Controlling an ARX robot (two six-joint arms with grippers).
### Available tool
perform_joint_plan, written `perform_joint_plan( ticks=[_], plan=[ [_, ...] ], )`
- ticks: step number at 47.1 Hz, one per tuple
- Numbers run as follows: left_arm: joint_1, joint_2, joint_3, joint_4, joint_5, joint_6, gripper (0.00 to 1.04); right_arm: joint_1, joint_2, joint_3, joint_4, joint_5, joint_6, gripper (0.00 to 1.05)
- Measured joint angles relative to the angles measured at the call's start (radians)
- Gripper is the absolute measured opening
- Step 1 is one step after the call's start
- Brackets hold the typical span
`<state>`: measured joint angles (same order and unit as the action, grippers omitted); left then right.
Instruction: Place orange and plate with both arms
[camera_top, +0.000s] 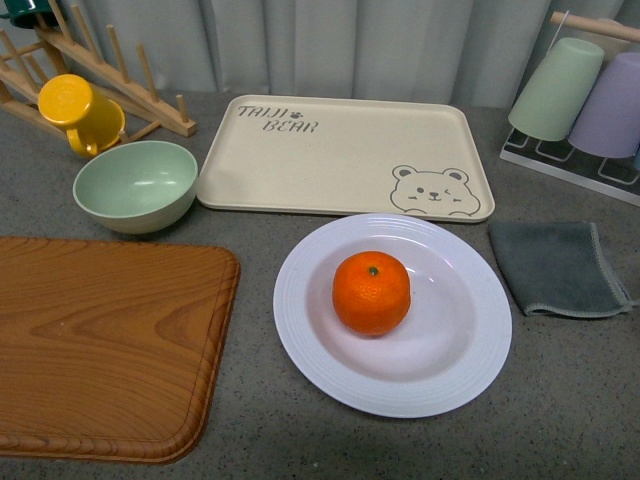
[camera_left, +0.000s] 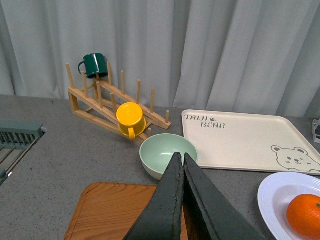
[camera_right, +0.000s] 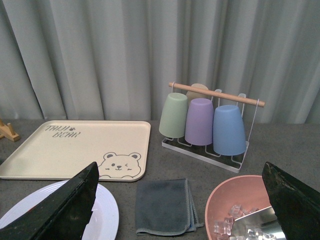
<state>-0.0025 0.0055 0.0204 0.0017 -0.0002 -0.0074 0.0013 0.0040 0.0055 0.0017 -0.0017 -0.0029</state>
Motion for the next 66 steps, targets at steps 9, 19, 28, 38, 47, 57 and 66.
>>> perform_joint_plan(
  ticks=[9,19,28,38,47,57,66],
  plan=[
    [0.000,-0.001,0.000,-0.001,0.000,0.000,0.29,0.001,0.014,0.009,-0.029,0.005,0.008,0.96],
    [0.000,-0.002,0.000,-0.001,0.000,0.000,0.62,0.043,0.502,0.115,-0.075,-0.102,0.159,0.96],
    [0.000,-0.002,0.000,-0.001,-0.001,0.000,0.98,0.061,1.064,0.180,0.174,-0.215,0.348,0.96],
    [0.000,-0.002,0.000,-0.001,0.000,0.002,0.98,0.065,1.396,0.243,0.230,-0.294,0.444,0.96],
    [0.000,-0.002,0.000,-0.001,0.000,0.002,0.98,0.066,1.579,0.295,0.312,-0.316,0.487,0.96],
    [0.000,-0.002,0.000,-0.001,0.000,0.002,0.98,0.066,1.763,0.398,0.380,-0.422,0.557,0.96],
    [0.000,-0.002,0.000,-0.001,0.000,0.002,0.98,0.074,1.913,0.494,0.448,-0.482,0.595,0.96]
  ],
)
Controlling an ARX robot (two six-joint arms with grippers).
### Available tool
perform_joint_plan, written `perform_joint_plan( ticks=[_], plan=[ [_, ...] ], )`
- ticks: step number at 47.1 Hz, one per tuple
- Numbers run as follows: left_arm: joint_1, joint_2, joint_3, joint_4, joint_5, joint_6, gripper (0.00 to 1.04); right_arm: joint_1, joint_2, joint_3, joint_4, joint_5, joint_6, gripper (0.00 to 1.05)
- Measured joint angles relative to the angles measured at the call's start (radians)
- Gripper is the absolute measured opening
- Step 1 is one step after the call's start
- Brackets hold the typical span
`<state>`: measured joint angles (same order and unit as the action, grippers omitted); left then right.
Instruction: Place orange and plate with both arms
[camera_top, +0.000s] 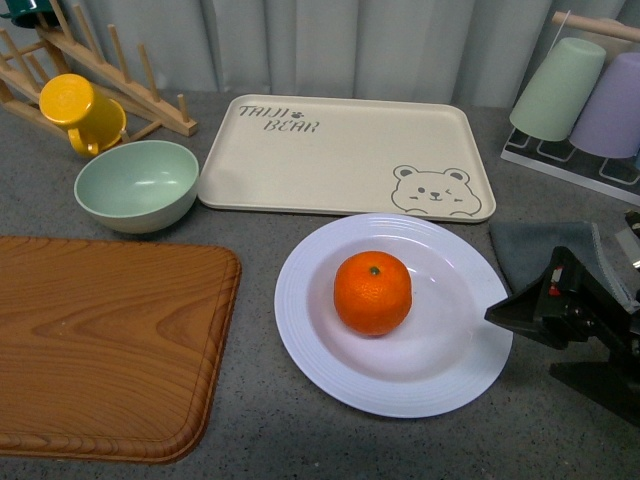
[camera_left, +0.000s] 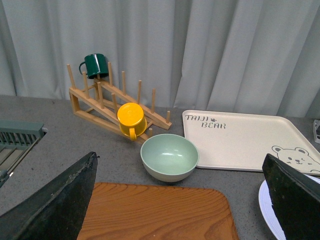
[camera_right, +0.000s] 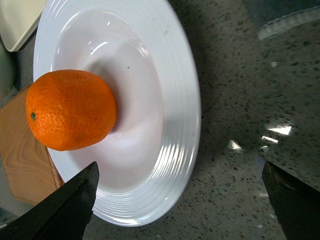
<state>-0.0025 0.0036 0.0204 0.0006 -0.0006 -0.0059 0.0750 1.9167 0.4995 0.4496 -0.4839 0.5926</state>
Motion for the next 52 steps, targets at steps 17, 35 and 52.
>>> perform_joint_plan(
  ticks=[17,35,52],
  plan=[
    [0.000,0.000,0.000,0.000,0.000,0.000,0.98,0.013,0.163,0.101,0.066,-0.086,0.046,0.96],
    [0.000,0.000,0.000,0.000,0.000,0.001,0.98,0.023,0.236,0.165,0.095,-0.102,0.051,0.96],
    [0.000,0.000,0.000,0.000,0.000,0.001,0.98,0.026,0.279,0.187,0.081,-0.088,0.051,0.44]
  ],
)
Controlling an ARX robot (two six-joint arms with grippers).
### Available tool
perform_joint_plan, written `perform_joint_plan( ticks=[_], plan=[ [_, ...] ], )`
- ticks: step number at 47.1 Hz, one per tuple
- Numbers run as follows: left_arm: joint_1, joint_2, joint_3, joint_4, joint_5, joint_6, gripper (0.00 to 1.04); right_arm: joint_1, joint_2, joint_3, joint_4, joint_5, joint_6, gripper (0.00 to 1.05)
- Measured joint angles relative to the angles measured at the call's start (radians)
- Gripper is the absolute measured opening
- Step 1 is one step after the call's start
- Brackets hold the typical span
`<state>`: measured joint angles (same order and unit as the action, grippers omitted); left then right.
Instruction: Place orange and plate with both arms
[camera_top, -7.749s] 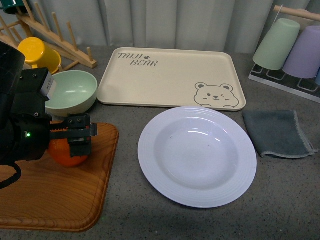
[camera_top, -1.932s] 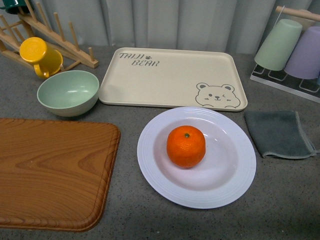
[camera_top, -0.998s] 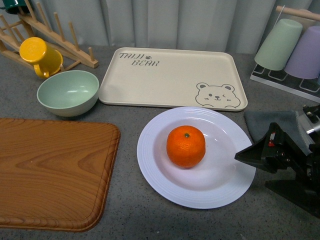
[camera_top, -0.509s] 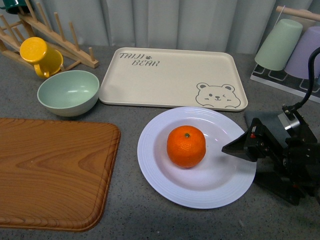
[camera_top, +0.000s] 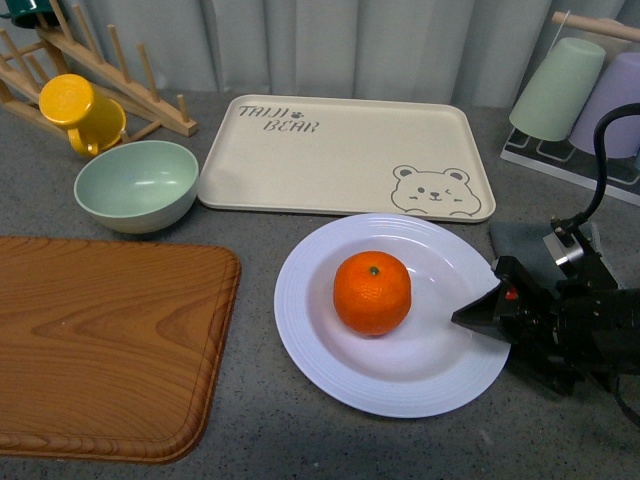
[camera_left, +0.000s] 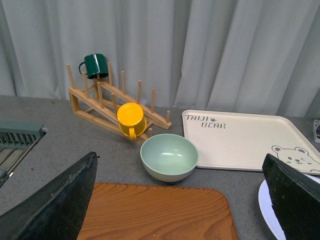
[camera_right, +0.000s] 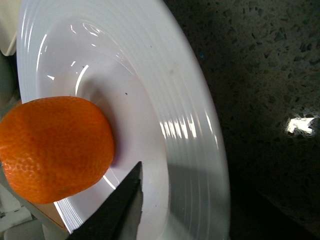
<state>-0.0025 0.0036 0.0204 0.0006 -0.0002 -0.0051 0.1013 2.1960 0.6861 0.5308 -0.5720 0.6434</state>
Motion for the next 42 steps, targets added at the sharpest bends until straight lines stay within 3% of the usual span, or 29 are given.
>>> perform_joint_plan(
  ticks=[8,17,42],
  plan=[
    [0.000,0.000,0.000,0.000,0.000,0.000,0.98,0.003,0.009,0.000,-0.009,0.000,0.007,0.17],
    [0.000,0.000,0.000,0.000,0.000,0.000,0.98,-0.001,0.004,0.007,0.003,-0.067,0.031,0.06],
    [0.000,0.000,0.000,0.000,0.000,0.000,0.98,-0.034,-0.042,-0.056,0.145,-0.076,0.119,0.04]
  ],
)
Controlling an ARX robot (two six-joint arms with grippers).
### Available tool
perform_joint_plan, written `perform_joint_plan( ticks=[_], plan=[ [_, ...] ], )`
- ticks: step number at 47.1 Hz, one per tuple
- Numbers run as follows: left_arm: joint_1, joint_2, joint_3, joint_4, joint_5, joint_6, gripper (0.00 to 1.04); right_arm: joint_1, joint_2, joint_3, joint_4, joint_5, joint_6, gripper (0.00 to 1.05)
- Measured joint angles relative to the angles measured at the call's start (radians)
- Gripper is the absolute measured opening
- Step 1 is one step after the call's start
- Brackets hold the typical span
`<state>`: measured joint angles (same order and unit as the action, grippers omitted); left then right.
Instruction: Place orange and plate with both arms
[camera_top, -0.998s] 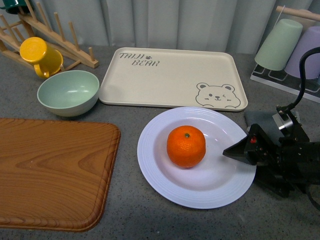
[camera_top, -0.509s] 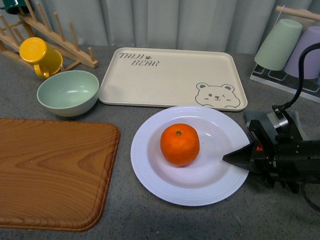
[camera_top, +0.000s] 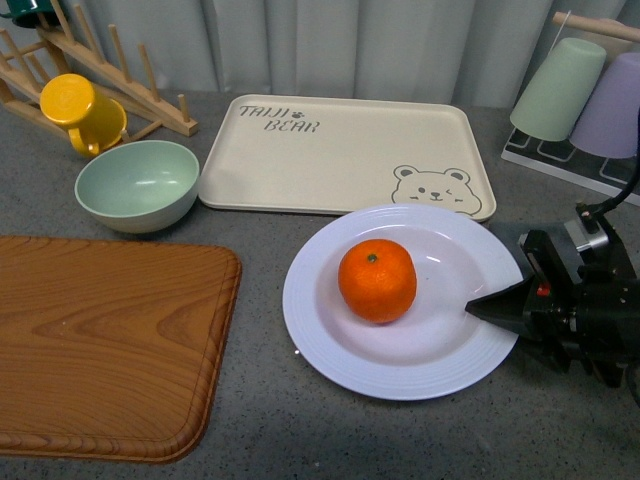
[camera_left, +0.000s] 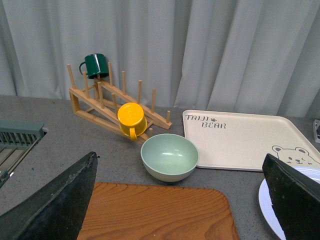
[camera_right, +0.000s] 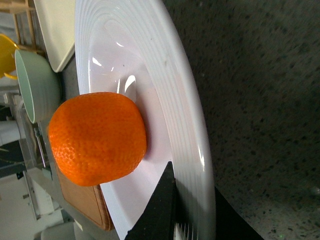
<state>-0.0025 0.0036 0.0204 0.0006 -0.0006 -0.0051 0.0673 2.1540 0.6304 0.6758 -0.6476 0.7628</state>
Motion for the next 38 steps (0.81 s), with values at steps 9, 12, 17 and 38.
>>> perform_joint_plan(
  ticks=[9,12,17,38],
  plan=[
    [0.000,0.000,0.000,0.000,0.000,0.000,0.98,-0.014,-0.028,0.013,0.077,-0.027,0.074,0.04],
    [0.000,0.000,0.000,0.000,0.000,0.000,0.98,-0.014,-0.029,0.040,0.086,-0.032,0.093,0.04],
    [0.000,0.000,0.000,0.000,0.000,0.000,0.98,-0.014,-0.003,0.124,0.092,-0.026,0.129,0.04],
    [0.000,0.000,0.000,0.000,0.000,0.000,0.98,0.045,0.264,0.623,-0.101,0.045,0.213,0.04]
  ],
)
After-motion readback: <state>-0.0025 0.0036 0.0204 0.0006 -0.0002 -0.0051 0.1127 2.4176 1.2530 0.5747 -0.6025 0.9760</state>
